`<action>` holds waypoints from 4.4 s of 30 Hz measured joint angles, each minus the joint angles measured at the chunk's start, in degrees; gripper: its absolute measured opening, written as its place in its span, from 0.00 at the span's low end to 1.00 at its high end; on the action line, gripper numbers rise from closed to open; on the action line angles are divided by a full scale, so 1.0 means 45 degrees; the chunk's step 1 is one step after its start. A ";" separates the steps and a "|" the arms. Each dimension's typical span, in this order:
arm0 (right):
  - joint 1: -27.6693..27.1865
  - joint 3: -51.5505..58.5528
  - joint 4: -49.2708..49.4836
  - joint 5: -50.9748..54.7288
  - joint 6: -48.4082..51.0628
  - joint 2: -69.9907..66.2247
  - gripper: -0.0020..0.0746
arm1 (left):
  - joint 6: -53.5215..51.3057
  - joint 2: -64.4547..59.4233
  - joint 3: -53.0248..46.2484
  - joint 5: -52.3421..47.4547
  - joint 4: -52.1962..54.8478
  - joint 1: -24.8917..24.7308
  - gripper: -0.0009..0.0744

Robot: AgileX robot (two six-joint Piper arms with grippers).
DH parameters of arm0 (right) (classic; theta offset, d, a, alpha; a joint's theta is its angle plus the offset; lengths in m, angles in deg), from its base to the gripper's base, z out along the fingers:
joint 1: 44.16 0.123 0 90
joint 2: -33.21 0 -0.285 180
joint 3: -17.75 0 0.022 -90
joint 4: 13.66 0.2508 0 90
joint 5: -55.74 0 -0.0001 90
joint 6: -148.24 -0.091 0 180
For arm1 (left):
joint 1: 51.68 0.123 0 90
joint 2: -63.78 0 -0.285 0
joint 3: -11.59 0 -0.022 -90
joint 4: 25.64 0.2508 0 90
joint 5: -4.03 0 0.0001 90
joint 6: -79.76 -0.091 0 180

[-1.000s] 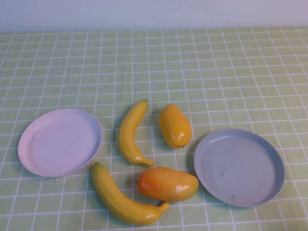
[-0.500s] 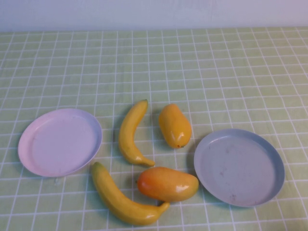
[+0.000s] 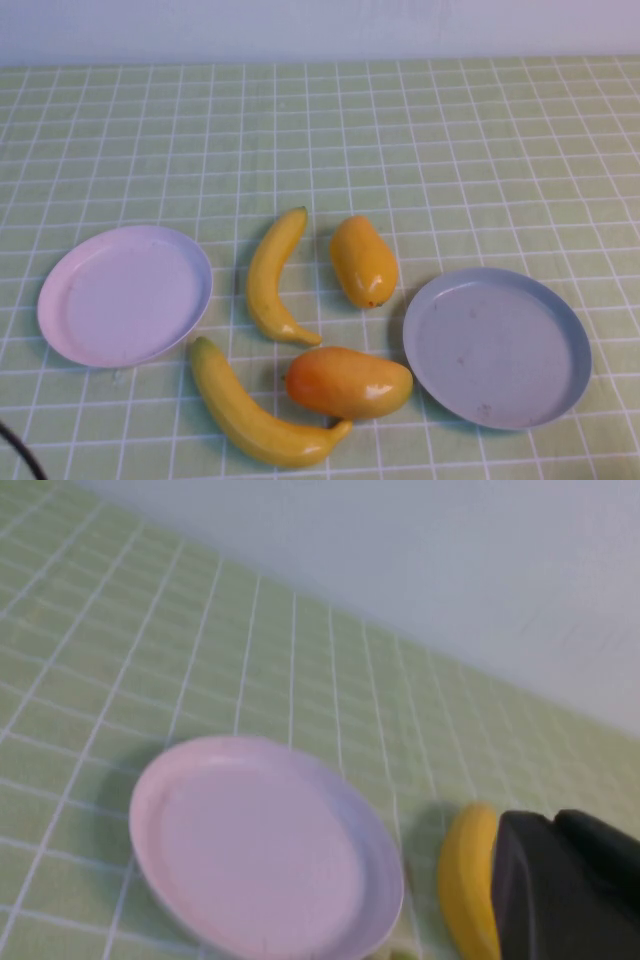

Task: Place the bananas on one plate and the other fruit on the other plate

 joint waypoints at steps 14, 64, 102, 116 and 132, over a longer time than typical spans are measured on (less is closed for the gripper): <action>0.0000 0.0000 0.0000 0.0000 0.0000 0.0000 0.01 | -1.1291 -0.8704 0.6474 -0.7846 -0.2076 -0.0358 0.01; 0.0000 0.0000 0.0000 0.0000 0.0000 0.0000 0.01 | -1.6427 -2.0437 1.2858 -0.7126 0.2471 -0.9756 0.90; 0.0000 0.0000 0.0000 0.0000 0.0000 0.0000 0.01 | -0.5051 -1.8814 1.4209 -0.7652 0.4384 -0.3719 0.74; 0.0000 0.0000 0.0000 0.0000 0.0000 0.0000 0.01 | -0.3255 -2.0703 1.4209 -0.9404 0.6200 -0.2229 0.74; 0.0000 0.0000 0.0000 0.0000 0.0000 0.0000 0.01 | -0.2043 -1.9991 1.4209 -0.9437 0.7022 -0.2441 0.90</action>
